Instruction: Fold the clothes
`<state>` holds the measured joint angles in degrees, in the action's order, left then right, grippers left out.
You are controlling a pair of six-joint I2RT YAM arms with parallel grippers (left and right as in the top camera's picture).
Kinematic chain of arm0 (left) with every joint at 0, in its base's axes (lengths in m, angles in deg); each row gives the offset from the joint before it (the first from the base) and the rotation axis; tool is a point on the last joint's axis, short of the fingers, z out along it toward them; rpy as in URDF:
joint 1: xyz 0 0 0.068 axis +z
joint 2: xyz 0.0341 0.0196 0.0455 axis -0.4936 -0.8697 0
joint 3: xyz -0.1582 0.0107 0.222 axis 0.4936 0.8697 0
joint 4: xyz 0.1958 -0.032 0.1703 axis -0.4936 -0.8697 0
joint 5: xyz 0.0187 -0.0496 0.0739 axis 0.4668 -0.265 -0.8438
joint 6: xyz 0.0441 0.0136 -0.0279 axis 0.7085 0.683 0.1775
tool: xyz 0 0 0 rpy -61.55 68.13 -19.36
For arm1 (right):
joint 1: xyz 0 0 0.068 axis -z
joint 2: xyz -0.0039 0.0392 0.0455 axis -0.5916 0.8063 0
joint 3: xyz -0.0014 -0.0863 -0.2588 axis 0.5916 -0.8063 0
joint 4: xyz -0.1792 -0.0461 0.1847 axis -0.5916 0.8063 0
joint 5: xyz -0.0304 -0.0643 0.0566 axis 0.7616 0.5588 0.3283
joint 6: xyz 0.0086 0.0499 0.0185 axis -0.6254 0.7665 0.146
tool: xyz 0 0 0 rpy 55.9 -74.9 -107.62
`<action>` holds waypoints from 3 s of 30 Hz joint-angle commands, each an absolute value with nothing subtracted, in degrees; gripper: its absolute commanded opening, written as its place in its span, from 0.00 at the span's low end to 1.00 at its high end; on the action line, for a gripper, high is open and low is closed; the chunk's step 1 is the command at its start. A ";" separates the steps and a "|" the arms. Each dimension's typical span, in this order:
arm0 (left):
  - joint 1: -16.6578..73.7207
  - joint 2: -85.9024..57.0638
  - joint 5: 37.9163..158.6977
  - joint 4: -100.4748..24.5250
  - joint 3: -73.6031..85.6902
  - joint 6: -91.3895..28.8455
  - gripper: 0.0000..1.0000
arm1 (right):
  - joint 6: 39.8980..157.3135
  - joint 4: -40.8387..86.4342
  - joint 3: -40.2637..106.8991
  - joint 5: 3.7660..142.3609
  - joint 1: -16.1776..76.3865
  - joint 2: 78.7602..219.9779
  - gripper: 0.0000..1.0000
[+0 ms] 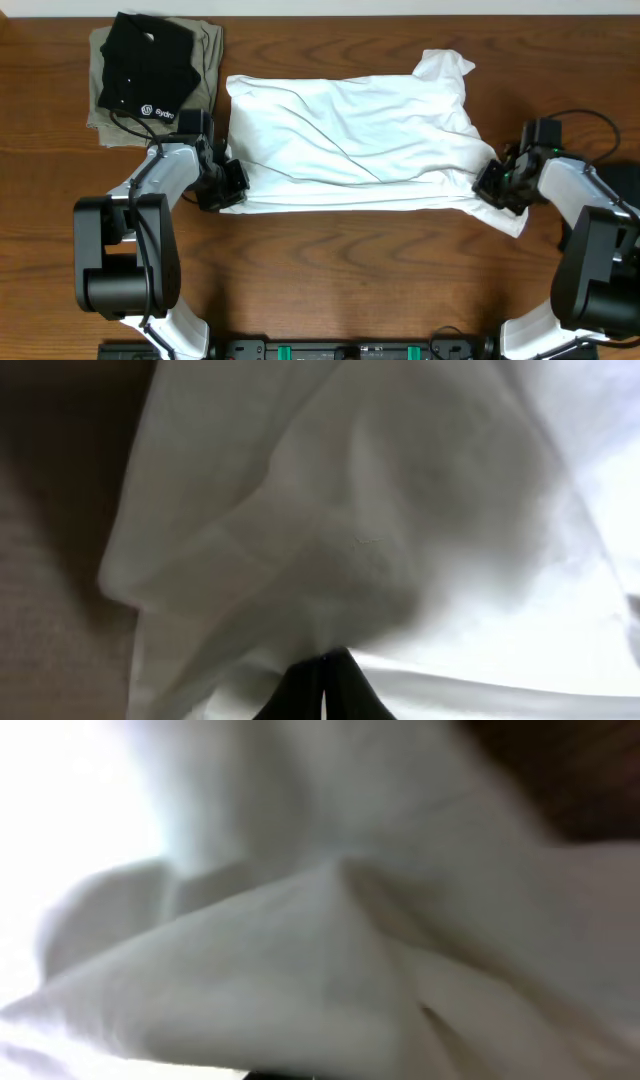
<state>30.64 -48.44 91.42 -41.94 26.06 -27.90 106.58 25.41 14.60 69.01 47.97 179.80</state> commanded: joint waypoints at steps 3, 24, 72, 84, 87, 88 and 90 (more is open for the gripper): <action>31.56 -50.91 86.48 -44.08 26.79 -28.70 0.06 | 103.68 26.22 20.39 76.70 50.25 181.16 0.03; 31.56 -46.25 78.42 -45.64 26.79 -38.76 0.06 | 99.72 34.96 34.68 76.35 49.83 181.18 0.02; 30.47 -37.88 83.73 -44.39 26.79 -36.88 0.52 | 100.75 41.26 23.12 88.88 23.80 181.27 0.38; 30.47 -37.88 83.73 -44.17 26.79 -36.88 0.53 | 94.26 35.73 21.20 93.60 21.48 181.27 0.38; 30.47 -37.88 83.73 -44.17 26.79 -36.88 0.53 | 94.26 34.94 21.20 93.58 20.85 181.27 0.31; 30.47 -37.88 83.73 -44.15 26.79 -36.88 0.53 | 94.26 34.76 21.20 93.58 20.83 181.27 0.25; 30.47 -37.88 83.71 -44.17 26.79 -36.88 0.53 | 94.30 34.46 21.20 93.55 20.83 181.27 0.12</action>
